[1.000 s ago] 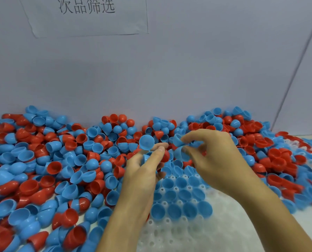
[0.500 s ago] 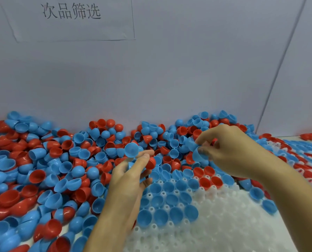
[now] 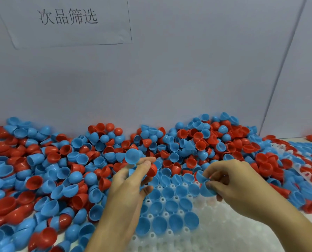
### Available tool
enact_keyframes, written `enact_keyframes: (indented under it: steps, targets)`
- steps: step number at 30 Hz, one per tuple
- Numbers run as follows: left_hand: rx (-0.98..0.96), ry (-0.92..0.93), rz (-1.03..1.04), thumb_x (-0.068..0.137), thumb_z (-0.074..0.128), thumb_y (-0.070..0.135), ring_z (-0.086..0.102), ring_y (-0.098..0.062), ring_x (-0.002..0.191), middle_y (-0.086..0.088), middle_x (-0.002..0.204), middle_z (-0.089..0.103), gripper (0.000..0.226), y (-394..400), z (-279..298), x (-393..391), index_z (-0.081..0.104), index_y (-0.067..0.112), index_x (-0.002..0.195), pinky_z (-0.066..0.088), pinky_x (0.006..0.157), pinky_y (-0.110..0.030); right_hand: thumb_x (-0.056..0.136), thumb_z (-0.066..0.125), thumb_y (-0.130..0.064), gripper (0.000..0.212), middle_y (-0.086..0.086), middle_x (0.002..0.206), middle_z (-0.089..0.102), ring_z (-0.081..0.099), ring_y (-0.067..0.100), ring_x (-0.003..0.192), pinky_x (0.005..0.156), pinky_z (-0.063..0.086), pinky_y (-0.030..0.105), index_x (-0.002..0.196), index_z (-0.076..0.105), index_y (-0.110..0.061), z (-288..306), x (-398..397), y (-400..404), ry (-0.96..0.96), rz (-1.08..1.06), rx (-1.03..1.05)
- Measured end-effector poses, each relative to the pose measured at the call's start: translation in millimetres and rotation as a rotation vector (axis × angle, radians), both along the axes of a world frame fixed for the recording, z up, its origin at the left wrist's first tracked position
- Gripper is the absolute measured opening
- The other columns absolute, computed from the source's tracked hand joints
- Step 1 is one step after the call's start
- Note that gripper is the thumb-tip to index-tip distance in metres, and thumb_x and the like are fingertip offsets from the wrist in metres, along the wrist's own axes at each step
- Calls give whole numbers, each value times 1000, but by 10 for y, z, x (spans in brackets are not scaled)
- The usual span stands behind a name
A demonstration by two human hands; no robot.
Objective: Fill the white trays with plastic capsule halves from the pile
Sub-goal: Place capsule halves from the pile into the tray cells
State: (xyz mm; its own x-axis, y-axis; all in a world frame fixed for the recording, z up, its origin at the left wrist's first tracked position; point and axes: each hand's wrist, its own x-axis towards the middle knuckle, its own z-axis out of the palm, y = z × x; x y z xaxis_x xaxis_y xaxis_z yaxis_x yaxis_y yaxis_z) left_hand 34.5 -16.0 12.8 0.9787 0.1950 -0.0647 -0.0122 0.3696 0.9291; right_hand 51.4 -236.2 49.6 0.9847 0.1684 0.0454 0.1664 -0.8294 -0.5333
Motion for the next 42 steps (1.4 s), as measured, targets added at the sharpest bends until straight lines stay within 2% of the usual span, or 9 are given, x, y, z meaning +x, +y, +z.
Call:
enact_keyframes:
  steps: [7,13,16,21,25,29,32,38,42]
  targets:
    - [16,15,12,93,65,25,63,-20,93,-3,100,74,17,5,2,5,81,20,96,52,80,-35,85,78,-29,11,-12,81,67,64,6,70,54,48,14,90,72,-37,-7,-41,51,168,75,-260]
    - [33,10,4,93,64,25,63,-20,93,0,98,74,17,-5,-10,2,81,21,96,50,81,-36,84,77,-20,14,-14,84,62,65,10,78,74,59,30,91,73,-32,-184,-62,226,172,4,-391]
    - [22,1,-16,92,64,25,63,-19,92,1,95,74,18,-8,-13,-2,81,20,96,50,79,-34,83,77,-19,16,-15,83,61,65,11,79,75,59,31,90,73,-32,-204,-62,254,157,-27,-414]
    - [-30,-21,-82,74,68,34,64,-17,87,1,90,72,23,-4,11,-27,80,19,87,52,74,-29,89,67,-9,37,-12,93,61,65,11,82,76,60,31,110,70,-38,-104,-81,180,227,29,-422]
    - [30,-60,-138,78,68,27,64,-13,83,4,87,72,13,6,19,-44,79,21,81,56,67,-22,96,61,-24,28,-12,108,66,66,6,86,78,59,28,119,65,-40,66,-100,162,98,49,-299]
    - [272,-92,-136,93,67,23,69,-9,88,8,93,75,15,-32,-8,-44,78,27,83,53,70,-22,91,59,-47,22,-17,82,68,63,-7,81,68,51,9,112,65,-43,160,-117,375,-149,148,99]
    - [497,-174,-203,94,67,29,69,-7,92,11,96,75,11,-63,-2,-72,77,34,94,54,75,-23,80,64,-56,31,-15,83,64,64,-5,82,68,48,7,109,63,-46,153,-151,546,-244,184,356]
    - [630,-270,-344,98,64,34,63,-10,105,8,101,71,12,-101,33,-92,75,34,103,54,95,-39,87,74,-20,14,-14,76,68,65,-1,79,67,48,7,88,74,-34,61,-109,626,-326,112,417]
    - [527,-200,-404,87,64,48,68,-10,104,12,117,69,27,-98,-9,-99,73,42,112,57,85,-26,87,70,-6,23,-12,68,70,68,0,66,57,50,9,85,74,-29,38,-78,612,-347,9,533]
